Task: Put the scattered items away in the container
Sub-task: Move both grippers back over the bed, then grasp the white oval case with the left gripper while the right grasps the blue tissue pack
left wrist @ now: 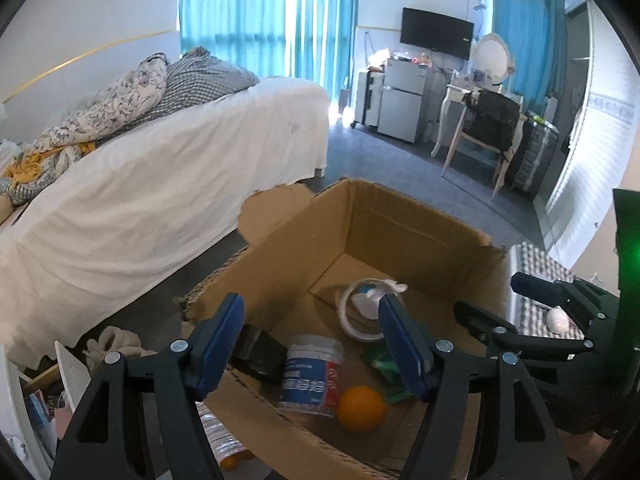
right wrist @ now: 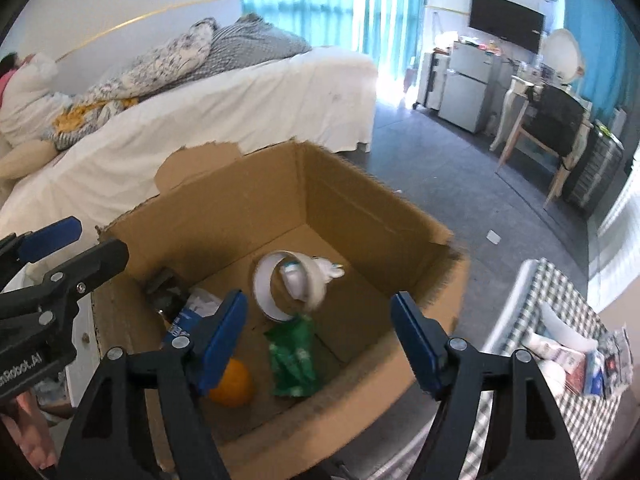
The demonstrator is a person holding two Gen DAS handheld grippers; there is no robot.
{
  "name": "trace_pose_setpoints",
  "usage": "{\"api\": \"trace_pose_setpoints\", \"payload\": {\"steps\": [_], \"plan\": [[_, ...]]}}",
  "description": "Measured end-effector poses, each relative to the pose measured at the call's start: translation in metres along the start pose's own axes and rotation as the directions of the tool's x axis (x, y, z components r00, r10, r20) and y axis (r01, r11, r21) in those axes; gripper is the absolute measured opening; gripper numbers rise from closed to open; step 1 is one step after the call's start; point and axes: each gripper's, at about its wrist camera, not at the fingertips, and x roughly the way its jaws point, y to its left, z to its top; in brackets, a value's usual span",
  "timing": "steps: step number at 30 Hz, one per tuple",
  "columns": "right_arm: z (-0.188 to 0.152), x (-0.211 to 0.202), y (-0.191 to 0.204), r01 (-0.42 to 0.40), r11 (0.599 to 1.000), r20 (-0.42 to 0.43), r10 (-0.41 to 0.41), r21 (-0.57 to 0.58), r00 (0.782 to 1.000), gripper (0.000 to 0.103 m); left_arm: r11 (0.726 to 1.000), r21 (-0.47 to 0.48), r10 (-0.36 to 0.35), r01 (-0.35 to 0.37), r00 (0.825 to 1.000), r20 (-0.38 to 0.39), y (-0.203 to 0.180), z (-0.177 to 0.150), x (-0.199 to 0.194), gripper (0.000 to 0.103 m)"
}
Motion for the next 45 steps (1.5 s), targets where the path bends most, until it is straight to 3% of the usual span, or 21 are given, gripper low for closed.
{"api": "trace_pose_setpoints", "payload": {"steps": [3,9,16,21,27,34,45], "plan": [[-0.01,-0.021,-0.025,0.042,0.998,0.018,-0.043,0.047,0.999,0.077,0.999,0.021,-0.034,0.034,0.999,0.012,-0.018,0.001,-0.007,0.073],[-0.049,-0.067,-0.096,0.142,0.977,0.012,-0.146,0.157,0.989,0.079,0.984,0.095,-0.151,0.149,0.988,0.015,-0.089,-0.002,-0.017,0.08],[-0.102,-0.115,-0.203,0.287,0.903,-0.036,-0.291,0.32,0.956,0.088,0.942,0.208,-0.263,0.262,0.964,-0.025,-0.195,-0.014,-0.017,0.095],[-0.134,-0.131,-0.262,0.324,0.86,-0.066,-0.325,0.395,0.943,0.088,0.917,0.24,-0.307,0.318,0.948,-0.084,-0.265,-0.027,0.005,0.096],[-0.161,-0.124,-0.304,0.332,0.836,-0.096,-0.324,0.436,0.941,0.089,0.886,0.295,-0.317,0.358,0.932,-0.177,-0.343,-0.049,0.05,0.096],[-0.176,-0.099,-0.335,0.32,0.831,-0.128,-0.295,0.456,0.947,0.089,0.872,0.351,-0.276,0.342,0.935,-0.224,-0.386,-0.067,0.093,0.096],[-0.169,-0.072,-0.353,0.308,0.838,-0.134,-0.277,0.451,0.951,0.089,0.869,0.361,-0.26,0.34,0.932,-0.251,-0.404,-0.074,0.13,0.096]]}}
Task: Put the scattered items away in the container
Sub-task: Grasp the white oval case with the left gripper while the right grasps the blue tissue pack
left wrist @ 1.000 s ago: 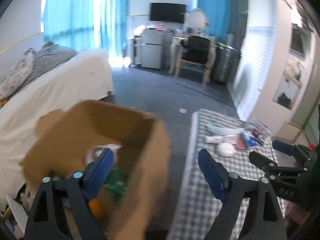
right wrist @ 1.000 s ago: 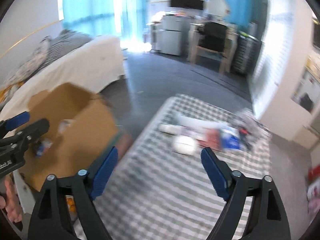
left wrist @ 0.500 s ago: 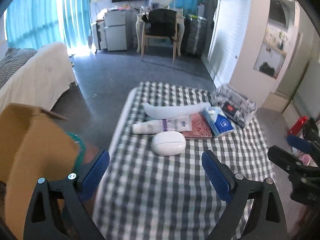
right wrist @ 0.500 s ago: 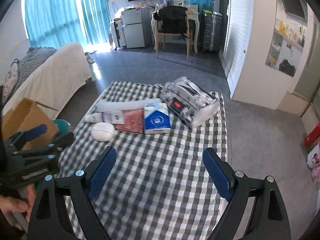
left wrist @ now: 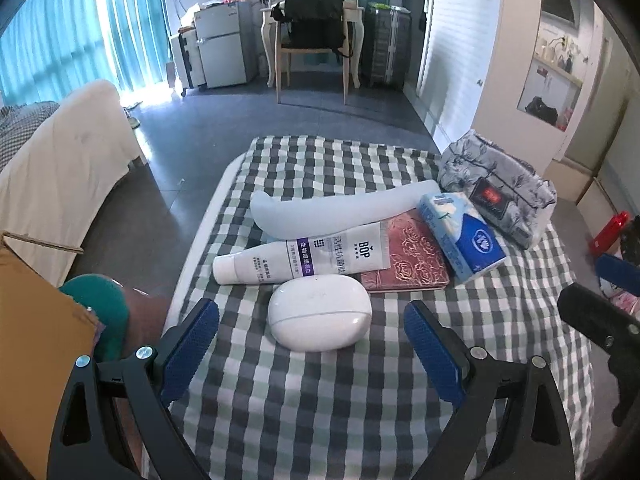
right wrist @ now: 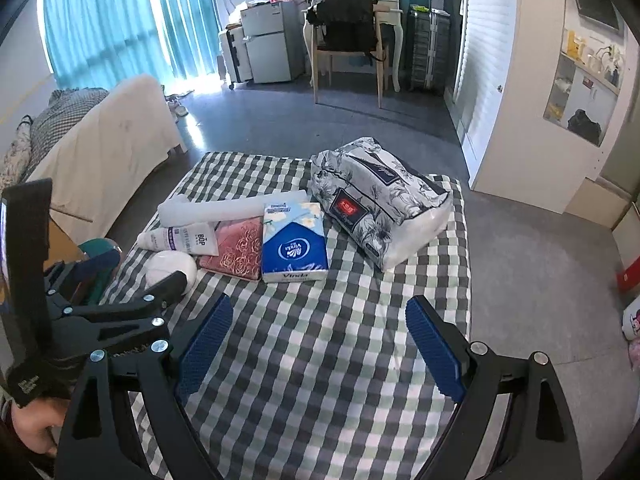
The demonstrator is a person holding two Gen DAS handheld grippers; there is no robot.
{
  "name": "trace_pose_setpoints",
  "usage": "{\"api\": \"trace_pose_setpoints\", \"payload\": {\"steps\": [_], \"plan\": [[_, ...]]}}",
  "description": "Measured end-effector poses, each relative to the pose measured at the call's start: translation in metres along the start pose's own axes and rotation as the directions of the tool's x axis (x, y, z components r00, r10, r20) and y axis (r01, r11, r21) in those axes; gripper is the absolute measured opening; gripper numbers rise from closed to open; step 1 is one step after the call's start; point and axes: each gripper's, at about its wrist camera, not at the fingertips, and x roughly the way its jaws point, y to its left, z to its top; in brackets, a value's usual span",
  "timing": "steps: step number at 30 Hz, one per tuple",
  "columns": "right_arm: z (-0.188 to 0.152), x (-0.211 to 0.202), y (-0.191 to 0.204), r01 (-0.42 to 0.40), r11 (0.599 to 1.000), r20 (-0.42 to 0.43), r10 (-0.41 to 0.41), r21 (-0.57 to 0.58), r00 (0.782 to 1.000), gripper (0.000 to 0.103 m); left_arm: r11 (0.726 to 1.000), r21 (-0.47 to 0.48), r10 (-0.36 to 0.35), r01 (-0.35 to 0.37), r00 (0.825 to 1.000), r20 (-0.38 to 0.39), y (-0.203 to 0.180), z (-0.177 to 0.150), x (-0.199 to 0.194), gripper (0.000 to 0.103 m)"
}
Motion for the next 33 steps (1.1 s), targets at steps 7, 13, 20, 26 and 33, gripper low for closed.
{"api": "trace_pose_setpoints", "payload": {"steps": [7,13,20,26,33], "plan": [[0.004,0.007,0.002,-0.005,1.0,-0.002,0.005,-0.003,1.0,0.089,1.0,0.007,-0.003,0.003,1.0,-0.017,0.0,0.0,0.012,0.09],[0.006,0.013,0.005,-0.009,1.0,-0.008,0.009,-0.004,1.0,0.089,1.0,-0.005,-0.031,0.031,0.998,-0.06,0.0,-0.004,0.022,0.064],[0.005,0.017,0.005,-0.009,1.0,-0.015,0.009,0.0,1.0,0.089,0.999,-0.005,-0.041,0.04,0.998,-0.051,0.0,-0.006,0.017,0.064],[0.006,0.018,0.004,-0.005,1.0,-0.016,0.005,0.004,1.0,0.089,0.999,-0.013,-0.043,0.042,0.998,-0.037,0.006,-0.007,0.009,0.063],[0.01,0.019,0.008,0.001,1.0,-0.013,-0.001,-0.006,1.0,0.089,0.999,-0.027,-0.046,0.046,0.999,-0.003,0.015,-0.008,-0.017,0.063]]}}
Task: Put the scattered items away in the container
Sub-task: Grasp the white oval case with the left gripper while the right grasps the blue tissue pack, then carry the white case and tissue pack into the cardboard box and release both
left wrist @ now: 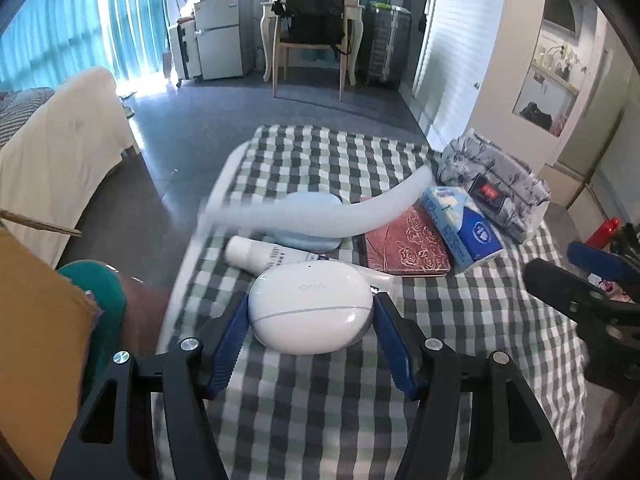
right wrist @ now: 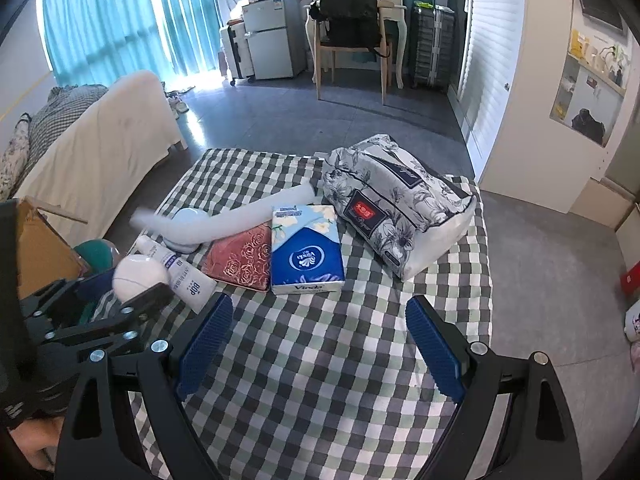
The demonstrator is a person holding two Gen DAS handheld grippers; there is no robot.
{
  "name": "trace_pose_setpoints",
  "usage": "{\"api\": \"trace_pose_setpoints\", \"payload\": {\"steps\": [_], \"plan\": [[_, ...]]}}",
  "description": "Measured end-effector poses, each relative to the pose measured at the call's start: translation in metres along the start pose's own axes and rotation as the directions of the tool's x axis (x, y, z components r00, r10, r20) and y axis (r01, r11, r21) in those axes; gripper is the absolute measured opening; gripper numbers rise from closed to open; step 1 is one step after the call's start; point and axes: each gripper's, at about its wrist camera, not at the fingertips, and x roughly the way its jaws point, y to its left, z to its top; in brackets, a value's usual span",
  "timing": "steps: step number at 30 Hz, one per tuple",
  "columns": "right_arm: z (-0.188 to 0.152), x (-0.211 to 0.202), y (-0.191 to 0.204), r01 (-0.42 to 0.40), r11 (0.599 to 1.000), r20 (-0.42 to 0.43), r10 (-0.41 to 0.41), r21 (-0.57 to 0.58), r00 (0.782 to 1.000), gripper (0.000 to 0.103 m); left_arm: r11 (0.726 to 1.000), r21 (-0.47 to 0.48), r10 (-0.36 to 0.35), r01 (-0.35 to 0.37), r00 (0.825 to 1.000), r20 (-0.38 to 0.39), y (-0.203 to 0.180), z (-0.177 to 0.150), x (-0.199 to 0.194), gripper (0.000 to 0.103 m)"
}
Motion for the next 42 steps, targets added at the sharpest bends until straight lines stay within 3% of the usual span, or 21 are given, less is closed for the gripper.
{"api": "trace_pose_setpoints", "payload": {"steps": [10,21,23,27,35,42], "plan": [[0.01,0.033,0.002,-0.02,1.0,-0.06,0.02,0.002,0.998,0.089,0.999,-0.023,-0.023,0.023,0.999,0.036,0.016,-0.005,-0.036,0.063],[0.022,0.078,0.0,0.02,1.0,-0.117,-0.017,0.019,0.993,0.087,0.999,-0.031,-0.022,0.023,0.998,0.052,0.023,-0.007,-0.047,0.063],[0.023,0.078,0.0,0.021,0.999,-0.11,-0.018,0.028,0.994,0.085,0.999,-0.032,-0.021,0.023,0.998,0.053,0.023,-0.007,-0.047,0.063],[0.026,0.074,0.0,0.01,0.999,-0.107,-0.006,0.042,0.994,0.055,0.999,-0.034,-0.022,0.024,0.998,0.057,0.024,-0.006,-0.049,0.063],[0.021,0.069,-0.001,-0.001,0.998,-0.102,0.007,0.062,0.995,0.054,0.999,-0.034,-0.025,0.027,0.997,0.071,0.023,-0.004,-0.058,0.063],[0.013,0.04,0.014,-0.012,0.999,-0.067,0.015,0.046,0.998,0.052,0.999,-0.034,-0.024,0.028,0.996,0.091,0.023,-0.004,-0.072,0.063]]}}
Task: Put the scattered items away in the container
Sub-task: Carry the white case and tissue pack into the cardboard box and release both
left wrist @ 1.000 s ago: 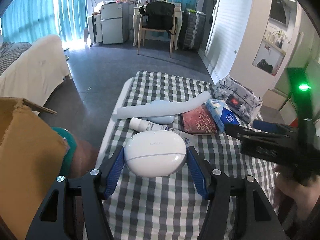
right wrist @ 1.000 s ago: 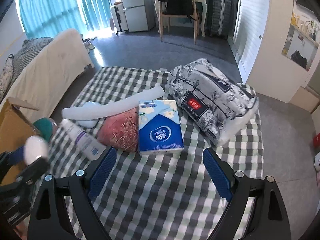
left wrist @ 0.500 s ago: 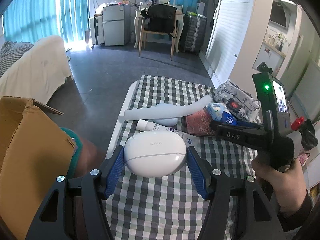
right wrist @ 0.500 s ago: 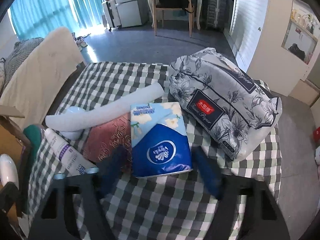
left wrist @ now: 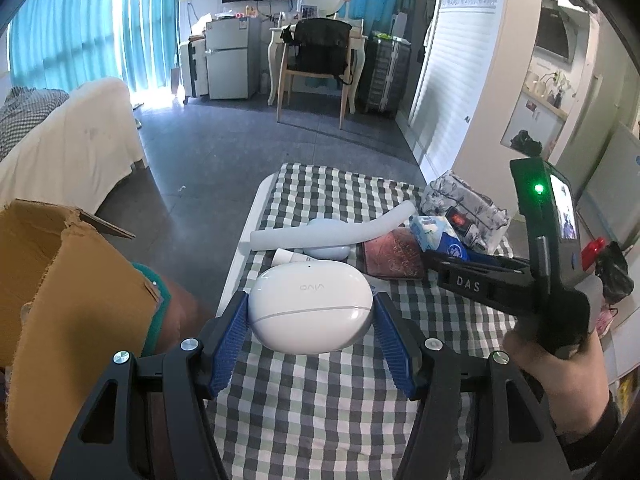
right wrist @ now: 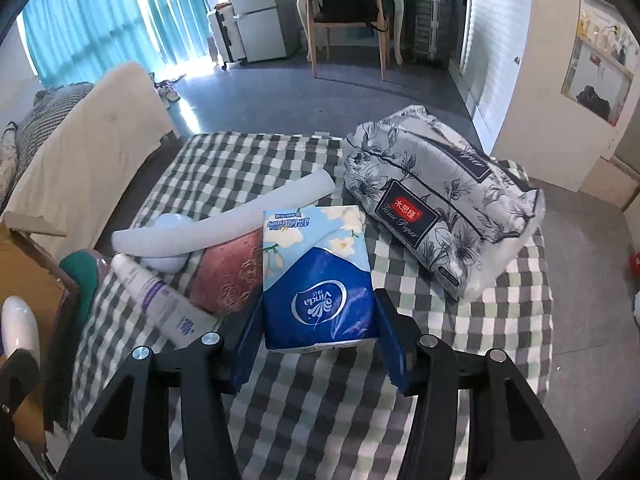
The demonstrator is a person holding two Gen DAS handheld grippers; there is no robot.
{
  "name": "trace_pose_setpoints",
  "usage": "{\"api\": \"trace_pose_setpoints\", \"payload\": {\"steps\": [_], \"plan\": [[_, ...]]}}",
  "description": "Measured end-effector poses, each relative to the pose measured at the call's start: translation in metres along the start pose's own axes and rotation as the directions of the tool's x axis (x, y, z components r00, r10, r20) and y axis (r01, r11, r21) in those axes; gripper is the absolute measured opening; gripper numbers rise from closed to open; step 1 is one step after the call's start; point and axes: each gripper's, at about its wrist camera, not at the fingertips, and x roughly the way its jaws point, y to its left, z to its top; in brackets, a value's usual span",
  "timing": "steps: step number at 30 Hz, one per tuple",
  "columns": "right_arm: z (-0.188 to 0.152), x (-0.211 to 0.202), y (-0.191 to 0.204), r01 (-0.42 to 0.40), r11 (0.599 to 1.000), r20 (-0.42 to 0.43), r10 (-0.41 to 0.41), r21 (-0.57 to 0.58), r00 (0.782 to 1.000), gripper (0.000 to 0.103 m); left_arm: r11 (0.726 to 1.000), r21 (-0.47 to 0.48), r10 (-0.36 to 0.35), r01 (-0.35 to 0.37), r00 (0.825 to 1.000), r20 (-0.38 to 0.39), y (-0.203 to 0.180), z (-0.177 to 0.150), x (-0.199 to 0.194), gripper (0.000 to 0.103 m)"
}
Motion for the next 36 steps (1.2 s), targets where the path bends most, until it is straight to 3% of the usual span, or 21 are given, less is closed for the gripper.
{"api": "trace_pose_setpoints", "payload": {"steps": [10,21,28,36], "plan": [[-0.029,-0.089,0.036,-0.007,0.998,0.119,0.014,-0.06,0.993,0.052,1.0,-0.016,0.017,-0.016,0.998,0.062,0.008,-0.005,-0.05,0.063],[-0.064,-0.177,0.096,-0.067,0.987,0.22,0.099,-0.148,0.97,0.052,0.996,-0.064,0.071,-0.063,0.988,0.138,0.039,-0.022,-0.118,0.063],[-0.071,-0.209,0.136,-0.095,0.972,0.257,0.15,-0.213,0.955,0.052,0.987,-0.121,0.124,-0.103,0.975,0.184,0.076,-0.032,-0.159,0.063],[-0.066,-0.216,0.201,-0.141,0.939,0.261,0.229,-0.315,0.938,0.052,0.962,-0.207,0.22,-0.176,0.951,0.218,0.143,-0.039,-0.2,0.063]]}}
